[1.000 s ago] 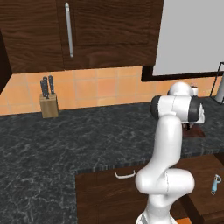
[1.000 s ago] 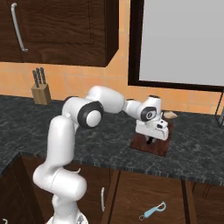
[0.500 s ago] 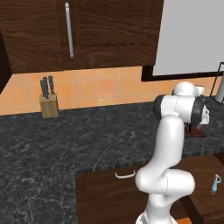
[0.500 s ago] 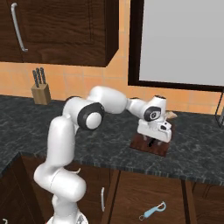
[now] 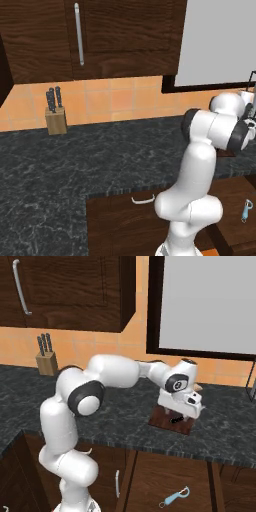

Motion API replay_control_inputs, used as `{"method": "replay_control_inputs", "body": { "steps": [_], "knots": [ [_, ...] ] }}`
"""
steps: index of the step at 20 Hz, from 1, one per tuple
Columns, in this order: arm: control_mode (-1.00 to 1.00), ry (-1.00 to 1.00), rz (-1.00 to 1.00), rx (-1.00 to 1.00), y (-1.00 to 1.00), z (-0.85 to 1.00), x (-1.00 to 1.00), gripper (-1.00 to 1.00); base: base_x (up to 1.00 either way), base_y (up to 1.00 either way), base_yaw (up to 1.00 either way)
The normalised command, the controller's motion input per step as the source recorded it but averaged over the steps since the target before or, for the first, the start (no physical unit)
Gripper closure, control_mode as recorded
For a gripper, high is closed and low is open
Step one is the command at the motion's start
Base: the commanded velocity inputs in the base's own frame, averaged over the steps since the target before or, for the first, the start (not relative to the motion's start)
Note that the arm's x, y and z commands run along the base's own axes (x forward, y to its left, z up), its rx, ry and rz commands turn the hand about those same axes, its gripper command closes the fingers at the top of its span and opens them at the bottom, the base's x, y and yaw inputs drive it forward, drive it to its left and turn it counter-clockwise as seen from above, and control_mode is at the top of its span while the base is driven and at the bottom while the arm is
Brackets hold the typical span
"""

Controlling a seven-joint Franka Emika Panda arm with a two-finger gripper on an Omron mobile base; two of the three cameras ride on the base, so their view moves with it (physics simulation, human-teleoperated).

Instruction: Place the appropriate cutting tool for cutting the avocado skin on the cutting board.

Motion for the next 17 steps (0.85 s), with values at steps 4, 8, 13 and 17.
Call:
{"method": "replay_control_inputs", "body": {
  "steps": [4,8,13,17],
  "knots": [
    [-1.0,-0.17,0.0,0.0,0.0,0.47,-0.98,-1.0,0.0,0.0,0.0],
    [-1.0,-0.15,0.0,0.0,-0.03,0.5,-1.0,-1.0,0.0,0.0,0.0],
    [-1.0,-0.15,0.0,0.01,-0.41,0.54,-1.0,-1.0,0.0,0.0,0.0],
    [-1.0,-0.13,0.0,0.03,-0.51,0.54,-0.96,-1.0,0.0,0.0,0.0]
  ]
}}
